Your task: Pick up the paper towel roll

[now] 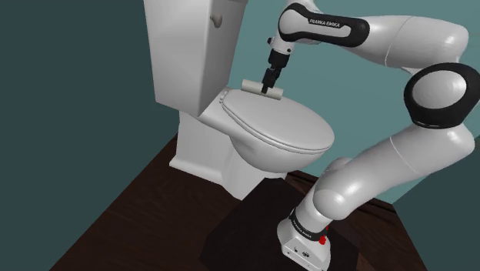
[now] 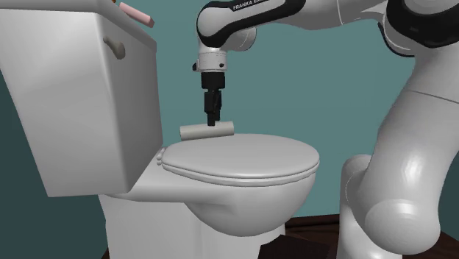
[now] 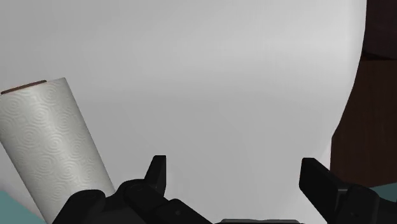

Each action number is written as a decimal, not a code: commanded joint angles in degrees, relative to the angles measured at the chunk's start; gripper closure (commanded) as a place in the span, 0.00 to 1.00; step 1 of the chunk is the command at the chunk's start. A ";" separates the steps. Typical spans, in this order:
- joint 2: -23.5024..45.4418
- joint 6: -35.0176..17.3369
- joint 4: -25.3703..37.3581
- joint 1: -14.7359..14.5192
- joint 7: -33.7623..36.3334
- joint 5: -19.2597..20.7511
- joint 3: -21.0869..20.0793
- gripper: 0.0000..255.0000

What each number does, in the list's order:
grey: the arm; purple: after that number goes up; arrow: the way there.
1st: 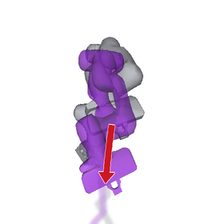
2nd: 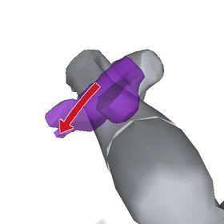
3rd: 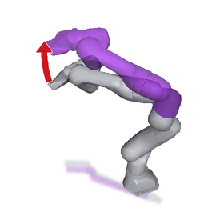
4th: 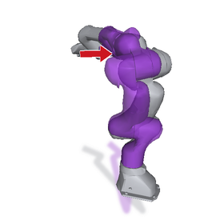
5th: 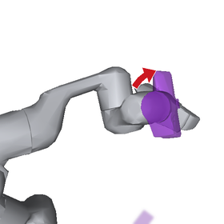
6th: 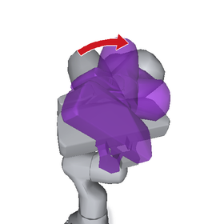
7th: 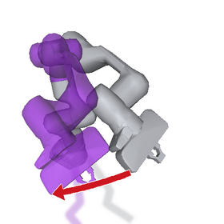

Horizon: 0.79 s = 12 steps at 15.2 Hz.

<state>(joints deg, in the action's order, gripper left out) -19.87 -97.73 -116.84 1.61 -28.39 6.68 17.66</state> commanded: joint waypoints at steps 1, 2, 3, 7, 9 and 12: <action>4.05 -0.84 3.36 0.03 -2.93 -0.11 1.54 0.00; 6.06 -1.26 5.01 0.13 -4.41 -0.29 2.30 0.00; 8.11 -1.64 6.74 0.25 -5.89 -0.55 3.04 0.00; 16.77 -2.60 14.53 1.15 -11.91 -2.39 5.62 0.00; 21.38 -2.69 19.02 1.95 -14.92 -3.74 6.62 0.00; 23.92 -3.39 20.84 2.56 -16.48 -4.55 6.98 0.00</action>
<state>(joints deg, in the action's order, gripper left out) 3.50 -100.71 -96.17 4.05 -44.48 2.29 24.56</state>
